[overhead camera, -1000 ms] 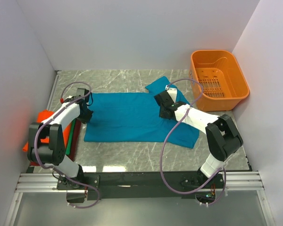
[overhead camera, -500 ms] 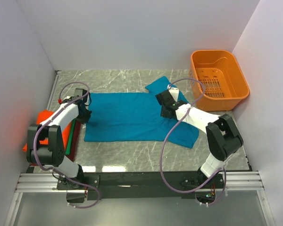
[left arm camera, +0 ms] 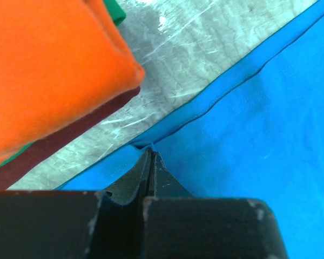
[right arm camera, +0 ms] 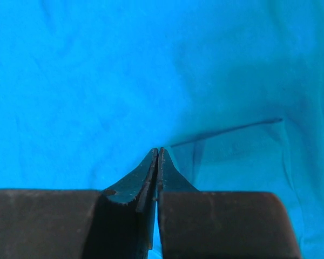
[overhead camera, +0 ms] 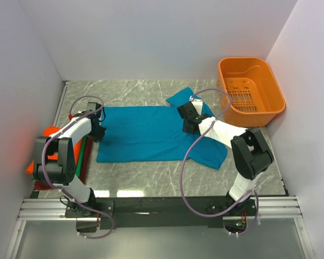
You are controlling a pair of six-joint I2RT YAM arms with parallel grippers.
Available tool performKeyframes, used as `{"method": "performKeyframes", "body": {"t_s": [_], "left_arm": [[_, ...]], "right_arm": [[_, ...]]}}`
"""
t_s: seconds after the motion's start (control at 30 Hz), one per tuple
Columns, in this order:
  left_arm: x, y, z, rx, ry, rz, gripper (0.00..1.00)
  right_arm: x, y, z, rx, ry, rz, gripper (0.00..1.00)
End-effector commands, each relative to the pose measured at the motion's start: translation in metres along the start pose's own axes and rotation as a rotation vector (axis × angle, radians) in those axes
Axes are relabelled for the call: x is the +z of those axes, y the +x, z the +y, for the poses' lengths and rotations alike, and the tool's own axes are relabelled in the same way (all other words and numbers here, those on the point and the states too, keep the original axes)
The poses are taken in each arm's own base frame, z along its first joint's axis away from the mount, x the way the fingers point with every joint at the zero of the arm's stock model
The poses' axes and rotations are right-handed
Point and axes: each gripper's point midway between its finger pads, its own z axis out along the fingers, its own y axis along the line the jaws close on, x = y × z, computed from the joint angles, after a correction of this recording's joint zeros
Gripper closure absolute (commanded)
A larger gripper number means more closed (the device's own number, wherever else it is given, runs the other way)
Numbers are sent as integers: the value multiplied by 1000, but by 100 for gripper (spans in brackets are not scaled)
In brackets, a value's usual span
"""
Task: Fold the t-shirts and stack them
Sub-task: Fold the tshirt
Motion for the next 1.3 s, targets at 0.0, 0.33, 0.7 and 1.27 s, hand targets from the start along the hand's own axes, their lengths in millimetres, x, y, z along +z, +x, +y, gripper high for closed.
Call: {"method": "performKeyframes", "body": {"t_s": [0.0, 0.33, 0.7, 1.27], "left_arm": [[3, -3, -8, -1, 28, -3, 99], [-17, -6, -23, 7, 139, 3, 51], [-57, 9, -45, 96, 312, 60, 44], [-75, 69, -59, 248, 437, 162, 45]], "right_arm": [[5, -26, 11, 16, -26, -63, 95], [-3, -31, 10, 36, -67, -60, 51], [9, -10, -98, 294, -20, 55, 61], [30, 15, -102, 273, -14, 97, 64]]}}
